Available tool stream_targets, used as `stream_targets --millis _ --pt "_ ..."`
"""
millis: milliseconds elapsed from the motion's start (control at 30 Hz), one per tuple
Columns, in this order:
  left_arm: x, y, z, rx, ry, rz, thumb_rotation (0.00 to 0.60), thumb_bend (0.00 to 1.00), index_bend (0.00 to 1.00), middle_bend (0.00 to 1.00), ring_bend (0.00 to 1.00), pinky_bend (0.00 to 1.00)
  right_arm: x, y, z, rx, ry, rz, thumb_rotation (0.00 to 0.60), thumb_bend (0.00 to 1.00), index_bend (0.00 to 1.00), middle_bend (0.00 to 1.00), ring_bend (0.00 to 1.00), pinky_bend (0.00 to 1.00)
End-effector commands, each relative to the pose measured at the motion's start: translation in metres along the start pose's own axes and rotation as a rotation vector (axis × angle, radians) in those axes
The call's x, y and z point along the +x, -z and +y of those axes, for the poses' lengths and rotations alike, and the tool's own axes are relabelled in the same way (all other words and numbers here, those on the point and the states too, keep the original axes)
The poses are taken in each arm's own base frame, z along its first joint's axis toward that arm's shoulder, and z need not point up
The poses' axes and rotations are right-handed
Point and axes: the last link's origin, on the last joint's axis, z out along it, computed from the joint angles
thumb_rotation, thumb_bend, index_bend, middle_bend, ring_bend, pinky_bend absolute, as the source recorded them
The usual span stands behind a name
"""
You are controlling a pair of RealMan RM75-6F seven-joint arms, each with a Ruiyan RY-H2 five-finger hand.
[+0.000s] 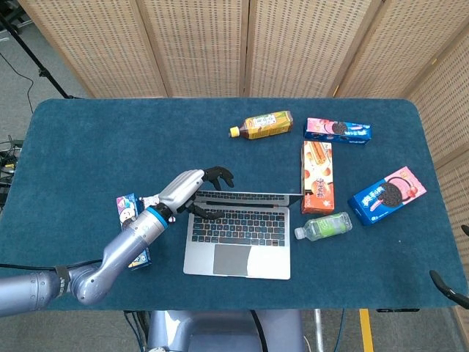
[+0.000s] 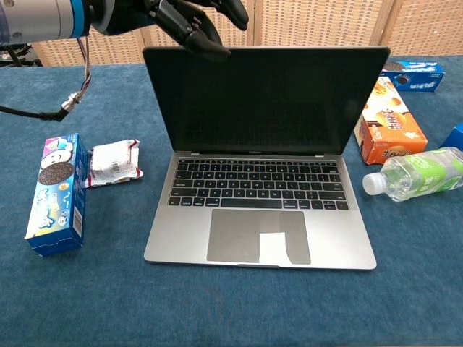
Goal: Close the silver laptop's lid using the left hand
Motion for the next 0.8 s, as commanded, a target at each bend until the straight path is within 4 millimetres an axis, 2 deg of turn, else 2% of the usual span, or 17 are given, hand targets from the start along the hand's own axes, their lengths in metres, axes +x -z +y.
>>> stream_targets --millis 33,333,800 --pt "-0.003 0.005 -0.002 0.011 0.008 -0.009 0.6 0.18 0.38 0.3 0.41 0.29 0.001 0.0 0.001 -0.003 0.0 0.006 0.6 0.24 0.14 0.04 0.12 0.0" --pt "-0.016 0.013 -0.008 0.026 0.023 -0.038 0.6 0.18 0.37 0.3 0.41 0.29 0.008 0.0 0.003 -0.012 0.001 0.037 0.6 0.24 0.14 0.04 0.12 0.0" --pt "-0.03 0.023 -0.004 0.004 0.049 -0.07 0.6 0.15 0.37 0.3 0.41 0.29 0.012 -0.002 0.005 -0.023 0.007 0.064 0.6 0.24 0.14 0.04 0.12 0.0"
